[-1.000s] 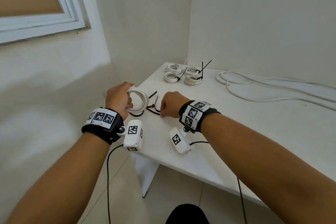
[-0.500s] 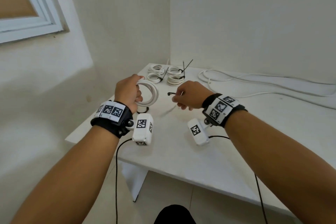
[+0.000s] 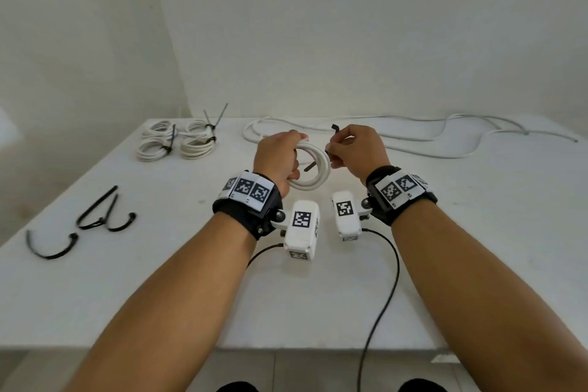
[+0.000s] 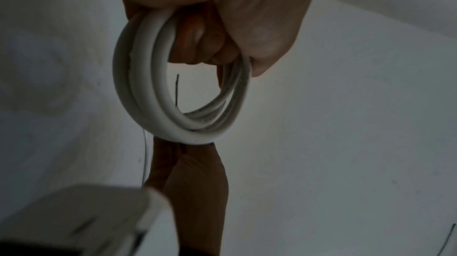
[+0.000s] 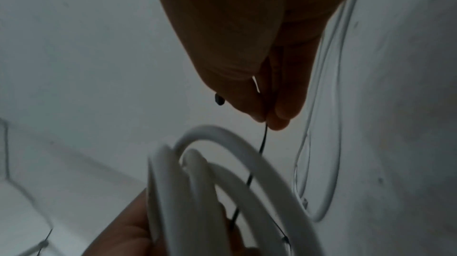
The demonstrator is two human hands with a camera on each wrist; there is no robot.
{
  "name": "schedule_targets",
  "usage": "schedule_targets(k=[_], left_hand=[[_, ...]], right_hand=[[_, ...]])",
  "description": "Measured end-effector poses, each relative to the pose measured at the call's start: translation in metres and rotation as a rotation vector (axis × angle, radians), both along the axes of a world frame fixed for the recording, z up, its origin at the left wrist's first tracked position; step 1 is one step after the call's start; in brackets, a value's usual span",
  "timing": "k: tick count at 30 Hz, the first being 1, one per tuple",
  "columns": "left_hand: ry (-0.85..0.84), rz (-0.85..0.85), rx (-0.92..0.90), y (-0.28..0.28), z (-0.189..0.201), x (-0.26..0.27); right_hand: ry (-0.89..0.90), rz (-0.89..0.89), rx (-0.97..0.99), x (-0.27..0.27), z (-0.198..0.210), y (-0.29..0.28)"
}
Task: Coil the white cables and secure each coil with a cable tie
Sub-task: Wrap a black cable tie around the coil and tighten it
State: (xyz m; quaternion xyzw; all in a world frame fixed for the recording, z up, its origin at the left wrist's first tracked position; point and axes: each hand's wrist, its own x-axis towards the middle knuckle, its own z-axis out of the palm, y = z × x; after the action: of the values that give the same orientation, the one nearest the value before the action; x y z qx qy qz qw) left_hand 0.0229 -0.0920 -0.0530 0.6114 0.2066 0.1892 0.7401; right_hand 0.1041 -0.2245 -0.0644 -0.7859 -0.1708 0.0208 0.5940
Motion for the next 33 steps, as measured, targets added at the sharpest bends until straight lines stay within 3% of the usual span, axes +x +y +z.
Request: schedule_targets(k=[6,14,22,25,28,33], left_hand=[[0.054,-0.093,0.044,-0.029,-0.021,0.019],[0.066,-0.230,0.127,-0.030,-0.032,0.013],[0.053,-0.116,0.114,-0.027,-0.032,0.012],[0.045,-0.029,0.043,-0.021,-0.029,0.012],[0.057,0.055,-0.011,-0.011,-0.025,0.011],[0.067,0.119,-0.069,0.001,-0.025,0.012]], right_hand=[[0.219,0.084,0.187,0.003,-0.008,-0.021],[0.350,0.244,0.091,-0.013,-0.004,-0.026],[0.321,0.312,0.168,-0.018,-0.003,-0.023],[0.091,0.278,0.083,-0.015,-0.002,-0.021],[-0.208,0.322,-0.151,-0.018,0.004,-0.026],[-0.397,0.501,-0.377,-0.025,0.006,-0.026]])
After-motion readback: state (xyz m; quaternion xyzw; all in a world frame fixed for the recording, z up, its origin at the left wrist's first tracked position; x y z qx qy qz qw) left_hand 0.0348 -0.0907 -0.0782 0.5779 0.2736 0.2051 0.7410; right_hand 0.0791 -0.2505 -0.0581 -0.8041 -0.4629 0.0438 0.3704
